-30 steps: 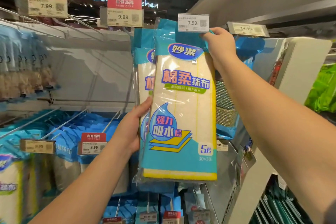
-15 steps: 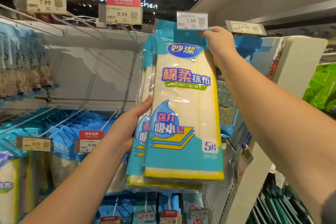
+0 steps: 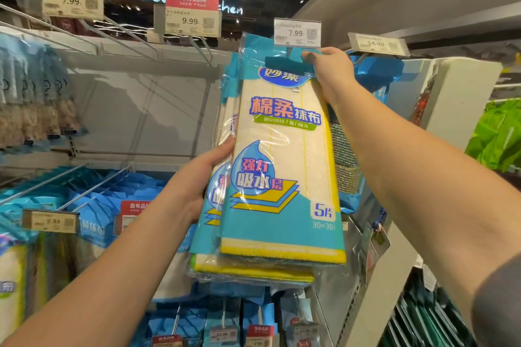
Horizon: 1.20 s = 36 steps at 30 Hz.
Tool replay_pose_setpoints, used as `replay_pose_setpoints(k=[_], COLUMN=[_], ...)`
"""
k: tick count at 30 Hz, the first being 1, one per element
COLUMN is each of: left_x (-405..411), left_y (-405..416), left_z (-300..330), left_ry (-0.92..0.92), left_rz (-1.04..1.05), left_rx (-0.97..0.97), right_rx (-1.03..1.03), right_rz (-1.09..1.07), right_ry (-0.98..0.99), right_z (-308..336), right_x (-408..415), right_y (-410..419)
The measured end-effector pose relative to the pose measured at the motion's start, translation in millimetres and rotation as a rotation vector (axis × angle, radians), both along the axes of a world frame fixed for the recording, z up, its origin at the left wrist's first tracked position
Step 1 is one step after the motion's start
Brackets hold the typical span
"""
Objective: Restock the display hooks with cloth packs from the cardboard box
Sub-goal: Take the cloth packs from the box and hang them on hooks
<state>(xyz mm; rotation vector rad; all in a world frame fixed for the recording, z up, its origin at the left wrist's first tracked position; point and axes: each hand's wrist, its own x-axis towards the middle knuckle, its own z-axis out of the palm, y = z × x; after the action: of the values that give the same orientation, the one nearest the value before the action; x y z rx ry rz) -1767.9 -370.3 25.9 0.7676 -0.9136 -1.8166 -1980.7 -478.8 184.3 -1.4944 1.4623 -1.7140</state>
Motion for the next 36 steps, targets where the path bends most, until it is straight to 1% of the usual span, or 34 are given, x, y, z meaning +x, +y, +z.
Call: replay_pose_setpoints(k=[4, 7, 11, 15, 18, 22, 24, 29, 32, 36], left_x=[3.9, 4.0, -2.2, 5.3, 26.5, 66.5, 85.4, 124.0, 136.6, 137.9], left_y=[-6.4, -10.2, -11.5, -10.7, -6.0, 4.5, 10.7, 22.5, 29.1, 34.8], left_z=[-2.4, -2.7, -0.8, -5.6, -20.8, -47.9, -55.2, -67.4, -73.1, -79.7], left_ry=[-0.020, -0.015, 0.007, -0.045, -0.073, -0.051, -0.046, -0.135, -0.134, -0.091], left_rz=[0.018, 0.045, 0.038, 0.059, 0.099, 0.162, 0.226, 0.385, 0.401, 0.362], left_rx=[0.024, 0.036, 0.031, 0.018, 0.030, 0.057, 0.029, -0.027, -0.017, -0.012], right_rx=[-0.078, -0.055, 0.096, 0.093, 0.091, 0.089, 0.093, 0.100, 0.084, 0.065], right_rz=[-0.096, -0.131, -0.020, -0.018, -0.042, -0.040, -0.048, -0.114, -0.156, -0.223], right_ry=[0.128, 0.231, 0.371, 0.443, 0.449, 0.433, 0.431, 0.443, 0.454, 0.474], right_z=[-8.8, -36.2, -89.3, -104.0, -105.9, -111.3, -113.3, -120.6, -130.8, -138.8], right_x=[1.3, 0.7, 3.3, 7.7, 6.3, 9.4, 13.2, 23.9, 28.8, 36.6], right_y=[7.8, 41.8, 87.2, 83.1, 74.2, 63.4, 55.7, 30.3, 14.3, 1.2])
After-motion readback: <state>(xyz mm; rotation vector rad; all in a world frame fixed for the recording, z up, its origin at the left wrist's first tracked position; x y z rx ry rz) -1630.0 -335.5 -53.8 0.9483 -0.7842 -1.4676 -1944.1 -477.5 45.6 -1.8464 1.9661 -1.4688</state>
